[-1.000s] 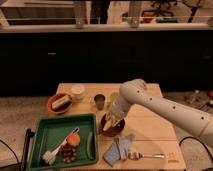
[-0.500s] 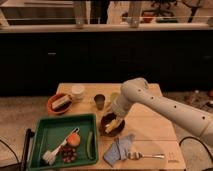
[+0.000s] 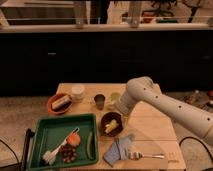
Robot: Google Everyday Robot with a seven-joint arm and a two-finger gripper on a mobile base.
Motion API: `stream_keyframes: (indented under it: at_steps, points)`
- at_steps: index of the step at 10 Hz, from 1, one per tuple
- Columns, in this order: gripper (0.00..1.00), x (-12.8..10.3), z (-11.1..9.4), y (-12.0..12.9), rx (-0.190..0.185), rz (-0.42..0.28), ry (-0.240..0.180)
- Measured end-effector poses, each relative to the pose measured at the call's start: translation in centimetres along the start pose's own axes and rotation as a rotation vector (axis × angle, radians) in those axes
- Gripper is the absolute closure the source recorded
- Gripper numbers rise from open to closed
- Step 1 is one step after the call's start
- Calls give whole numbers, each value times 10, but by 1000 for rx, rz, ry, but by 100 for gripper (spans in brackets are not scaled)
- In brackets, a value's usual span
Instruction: Place banana in purple bowl
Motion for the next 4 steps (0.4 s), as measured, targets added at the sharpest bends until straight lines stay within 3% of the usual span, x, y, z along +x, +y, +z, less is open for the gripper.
stream_keyframes:
  at_steps: [4]
  points:
    - [20,10,-8,2,3,-5,9]
